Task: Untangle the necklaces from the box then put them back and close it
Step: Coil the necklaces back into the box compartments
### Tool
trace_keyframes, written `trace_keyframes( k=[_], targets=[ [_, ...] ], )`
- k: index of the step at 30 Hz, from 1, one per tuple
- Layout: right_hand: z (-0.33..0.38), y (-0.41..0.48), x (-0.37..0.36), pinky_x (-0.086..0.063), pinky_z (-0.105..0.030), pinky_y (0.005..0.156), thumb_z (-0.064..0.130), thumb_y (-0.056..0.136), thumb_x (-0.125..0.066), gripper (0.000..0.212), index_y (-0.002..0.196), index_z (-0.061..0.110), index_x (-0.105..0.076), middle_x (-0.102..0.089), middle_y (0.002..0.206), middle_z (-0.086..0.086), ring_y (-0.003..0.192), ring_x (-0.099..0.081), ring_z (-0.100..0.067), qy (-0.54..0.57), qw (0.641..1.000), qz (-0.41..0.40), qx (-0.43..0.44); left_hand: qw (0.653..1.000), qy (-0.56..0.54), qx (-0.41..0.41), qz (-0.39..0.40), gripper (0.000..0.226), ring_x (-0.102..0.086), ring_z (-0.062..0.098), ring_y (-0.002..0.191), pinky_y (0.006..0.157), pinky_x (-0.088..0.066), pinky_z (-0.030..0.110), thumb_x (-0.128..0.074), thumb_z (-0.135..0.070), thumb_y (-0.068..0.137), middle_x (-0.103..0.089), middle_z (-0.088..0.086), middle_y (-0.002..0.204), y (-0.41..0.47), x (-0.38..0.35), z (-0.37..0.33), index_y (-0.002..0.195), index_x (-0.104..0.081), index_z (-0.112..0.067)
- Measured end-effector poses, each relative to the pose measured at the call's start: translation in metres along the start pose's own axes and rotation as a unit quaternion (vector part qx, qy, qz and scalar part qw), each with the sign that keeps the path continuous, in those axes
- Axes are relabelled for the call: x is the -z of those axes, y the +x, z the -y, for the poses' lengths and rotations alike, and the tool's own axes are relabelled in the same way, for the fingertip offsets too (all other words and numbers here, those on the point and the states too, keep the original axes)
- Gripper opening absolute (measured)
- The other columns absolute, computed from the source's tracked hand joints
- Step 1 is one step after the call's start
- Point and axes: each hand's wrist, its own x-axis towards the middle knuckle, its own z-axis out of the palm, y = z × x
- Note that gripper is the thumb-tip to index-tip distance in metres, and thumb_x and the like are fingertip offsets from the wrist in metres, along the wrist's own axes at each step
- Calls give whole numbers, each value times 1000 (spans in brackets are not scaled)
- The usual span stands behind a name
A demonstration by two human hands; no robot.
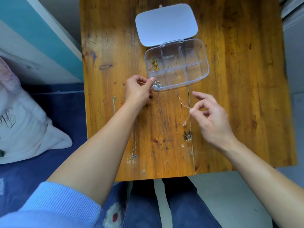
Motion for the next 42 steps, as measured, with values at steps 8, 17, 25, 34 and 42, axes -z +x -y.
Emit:
trace_keyframes(
  k=[8,17,25,34,42],
  targets=[
    [59,66,16,-58,-35,75,6,88,-44,17,74,10,-53,-64,55,0,73,-72,-28,349,933,-48,-77,1000,10,4,5,24,-64,18,63,50,-54,28,-66,-31,91,-67,6,74,0,1,0,96,-58,-9],
    [97,128,20,-55,-31,63,11,95,-44,26,71,12,-51,-35,48,5,43,-37,-9,452,874,-74,-162,1000,-12,0,7,22,-62,18,62,44,-49,18,-66,-29,91,-65,8,73,0,1,2,93,-57,-9],
    [92,177,-7,-56,-28,63,4,97,-37,23,97,8,-60,-44,53,2,44,-45,-11,398,893,-93,-190,1000,-12,3,10,22,-62,21,64,47,-47,22,-66,-30,91,-65,12,76,1,1,3,87,-55,-11],
    [70,190,-20,-59,-31,79,2,96,-36,29,103,10,-62,-68,73,-4,72,-74,-16,316,916,-47,-244,1000,-21,10,16,23,-63,23,66,56,-50,30,-68,-31,89,-66,14,78,2,2,3,85,-55,-13],
    [57,185,-20,-59,-32,80,10,90,-61,12,93,17,-71,-70,93,-1,88,-70,-17,-16,987,-75,-144,999,-29,16,20,23,-62,20,67,49,-47,23,-67,-30,90,-65,10,76,0,3,2,88,-56,-10]
  ],
)
